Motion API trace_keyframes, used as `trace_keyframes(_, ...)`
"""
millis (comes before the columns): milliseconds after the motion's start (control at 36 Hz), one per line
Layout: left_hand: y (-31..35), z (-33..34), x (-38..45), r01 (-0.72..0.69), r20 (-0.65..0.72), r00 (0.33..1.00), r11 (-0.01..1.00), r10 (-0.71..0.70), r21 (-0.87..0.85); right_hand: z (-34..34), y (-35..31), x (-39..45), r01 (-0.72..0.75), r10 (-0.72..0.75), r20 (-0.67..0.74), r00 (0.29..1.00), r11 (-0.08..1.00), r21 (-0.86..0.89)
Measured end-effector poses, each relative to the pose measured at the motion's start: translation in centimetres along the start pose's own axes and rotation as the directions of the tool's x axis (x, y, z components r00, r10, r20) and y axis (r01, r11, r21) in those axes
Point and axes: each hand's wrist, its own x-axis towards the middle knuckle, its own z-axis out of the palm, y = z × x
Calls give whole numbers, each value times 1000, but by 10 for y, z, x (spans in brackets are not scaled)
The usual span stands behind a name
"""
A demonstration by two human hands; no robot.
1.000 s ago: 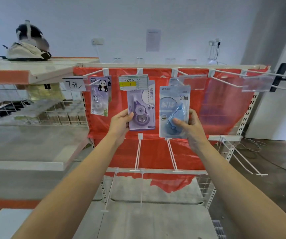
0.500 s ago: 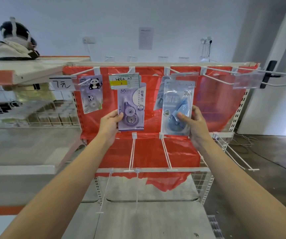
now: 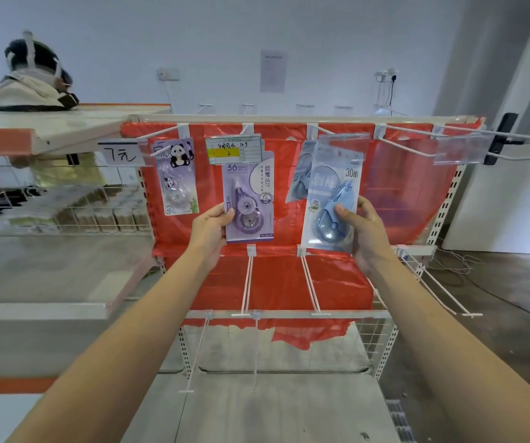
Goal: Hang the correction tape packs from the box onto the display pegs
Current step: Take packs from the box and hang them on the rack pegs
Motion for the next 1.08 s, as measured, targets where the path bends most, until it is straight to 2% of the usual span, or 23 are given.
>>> trace_keyframes(278, 1, -2, -1, 12, -35, 999, 1000, -12, 18, 2, -4, 0, -35, 36, 23, 999, 999, -12)
trace_keyframes(389, 0, -1, 0, 30, -56, 998, 999, -29, 11, 9, -8, 8, -76, 72, -54, 996, 995, -72)
trace_keyframes(444, 0, -1, 0, 37, -68, 997, 999, -36, 14, 11, -6, 14, -67, 34, -132, 991, 965, -252)
trace_keyframes(500, -1, -2, 1, 38, -72, 997, 999, -36, 22, 13, -4, 19, -19, -74, -168, 983, 871, -491)
trace_keyframes(583, 1, -5, -1, 34, -75, 997, 999, -32, 22, 15, -2, 27, 6, -151, -176, 973, 776, -631)
trace_keyframes(778, 7, -15, -3, -27, -52, 998, 1000, 27, 11, 18, 4, 36, -12, -118, -172, 978, 793, -610)
trace_keyframes(917, 8, -14, 0, 20, -102, 995, 999, -16, 36, 17, 11, 39, 10, -116, -165, 980, 846, -534)
trace_keyframes(1083, 9, -4, 4, 11, -91, 996, 994, -2, 105, 15, 12, 44, 22, -117, -149, 982, 852, -522)
